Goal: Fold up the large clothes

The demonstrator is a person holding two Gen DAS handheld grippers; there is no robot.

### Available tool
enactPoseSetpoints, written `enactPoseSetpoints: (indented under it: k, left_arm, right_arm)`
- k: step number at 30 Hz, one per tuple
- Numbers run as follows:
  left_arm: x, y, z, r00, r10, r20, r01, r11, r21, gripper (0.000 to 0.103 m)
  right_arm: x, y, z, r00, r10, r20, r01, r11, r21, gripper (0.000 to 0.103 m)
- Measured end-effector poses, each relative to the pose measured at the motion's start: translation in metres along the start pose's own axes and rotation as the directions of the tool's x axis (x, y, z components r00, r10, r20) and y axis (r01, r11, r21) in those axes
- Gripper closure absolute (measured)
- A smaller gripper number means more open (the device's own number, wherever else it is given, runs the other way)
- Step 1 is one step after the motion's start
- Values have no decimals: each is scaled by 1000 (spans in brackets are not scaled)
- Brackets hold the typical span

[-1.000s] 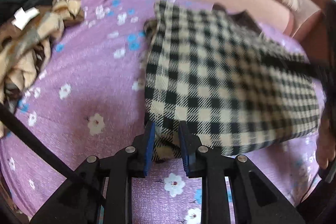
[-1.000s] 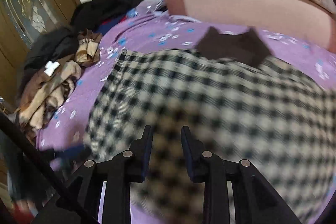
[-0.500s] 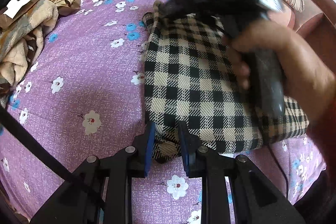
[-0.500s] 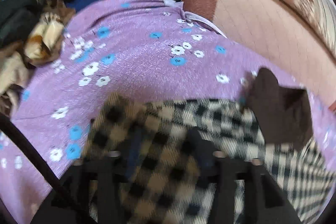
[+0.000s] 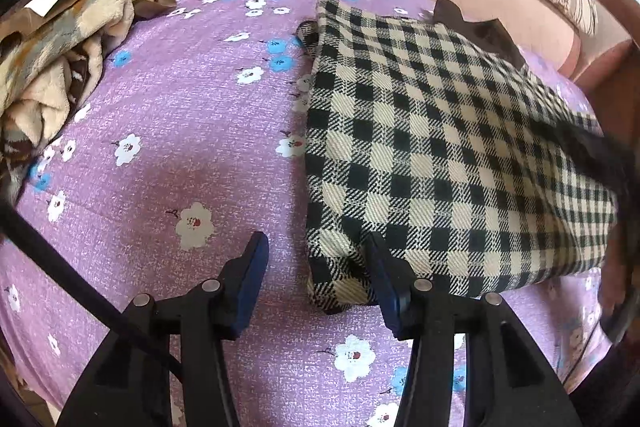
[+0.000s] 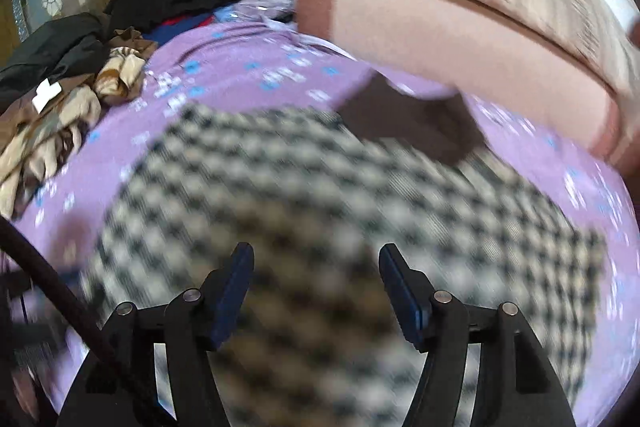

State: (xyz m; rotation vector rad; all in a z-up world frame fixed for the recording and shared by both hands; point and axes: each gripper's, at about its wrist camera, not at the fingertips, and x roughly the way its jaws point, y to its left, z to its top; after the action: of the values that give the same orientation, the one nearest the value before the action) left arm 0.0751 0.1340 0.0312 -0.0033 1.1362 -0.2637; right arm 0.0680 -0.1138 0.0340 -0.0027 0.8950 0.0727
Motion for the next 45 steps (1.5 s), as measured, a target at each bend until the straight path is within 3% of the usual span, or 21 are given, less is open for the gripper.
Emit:
enactPoseSetpoints:
  k: [5,7,12,17,20,23,27,29,34,37,39,42,45]
  left_arm:
    - [-5,5,0,1000,23,17,-22,1000,-14,54]
    - [-7,7,-1,999,35,20,-35,999,-20,54]
    - [-4,21,1,997,81,20,-79,995,-54,51]
    - [-8,36,2,998,48,32,-43,992,-121,50]
    - [-18,43,6,993,84,82,-71,986,-152,50]
    - [-22,52,14,993,24,115,0,979,-203,50]
    - [-12,52,35,991,-44,127,70,977,-203,50]
    - [-5,50,47,989,-57,138,82,980,-181,49]
    - [21,50,68,980,-177,95,193,960,-203,47]
    - [35,52,76,975,-207,86,221,952,-211,46]
    - [42,53,82,966,-241,93,256,944,-209,39]
    - [48,56,95,938,-333,100,347,913,-216,35]
    - [60,59,107,897,-435,84,441,863,-246,34]
  right_arm:
    - [-20,-92,-71,994,-74,-76,87,982,170,35]
    - [-31,-135,-96,990,-111,-85,130,953,274,42]
    - [-68,-208,-142,977,-195,-82,211,860,465,41]
    - [-92,-239,-157,987,-162,-3,130,784,607,41]
    - [-106,-222,-145,980,-191,57,129,827,548,41]
    - [-114,-186,-132,980,-169,108,105,889,447,41]
    - [-102,-113,-106,991,-47,124,17,972,236,40]
    - [-95,-72,-103,994,25,108,-39,991,129,39]
    - [-58,42,-93,983,171,67,-163,981,-106,39]
    - [-41,95,-93,976,211,56,-194,955,-223,39]
    - [-31,124,-91,975,216,48,-193,937,-292,39]
    - [-15,157,-90,984,172,45,-143,914,-380,39]
    - [-6,174,-90,990,120,72,-77,895,-439,39]
